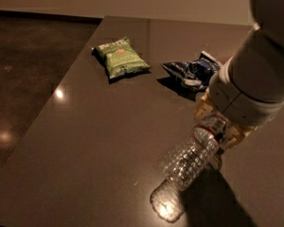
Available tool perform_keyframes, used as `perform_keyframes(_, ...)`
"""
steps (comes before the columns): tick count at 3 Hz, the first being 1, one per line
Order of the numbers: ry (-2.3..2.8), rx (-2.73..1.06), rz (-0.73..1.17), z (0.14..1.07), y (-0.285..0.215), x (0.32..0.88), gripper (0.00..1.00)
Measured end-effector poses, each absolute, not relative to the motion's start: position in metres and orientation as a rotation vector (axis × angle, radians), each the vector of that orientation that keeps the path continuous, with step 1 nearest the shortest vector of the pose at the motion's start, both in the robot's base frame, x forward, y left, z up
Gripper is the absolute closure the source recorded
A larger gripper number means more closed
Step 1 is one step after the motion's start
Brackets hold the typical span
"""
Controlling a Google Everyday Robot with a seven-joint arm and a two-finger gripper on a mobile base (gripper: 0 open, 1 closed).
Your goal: Place water bottle upright
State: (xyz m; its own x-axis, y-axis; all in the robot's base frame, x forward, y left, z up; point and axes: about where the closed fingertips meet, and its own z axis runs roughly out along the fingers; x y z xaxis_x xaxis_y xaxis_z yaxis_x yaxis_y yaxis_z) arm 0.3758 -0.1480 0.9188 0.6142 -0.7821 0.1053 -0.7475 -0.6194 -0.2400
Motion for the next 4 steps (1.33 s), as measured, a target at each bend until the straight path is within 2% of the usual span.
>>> perform_keyframes(2, 0.939, -2.586, -0.552, 0.975, -0.125, 0.404, 1.0)
perform_keyframes(4, 0.911, -2.534, -0.586, 0.995, -0.12, 0.4, 1.0)
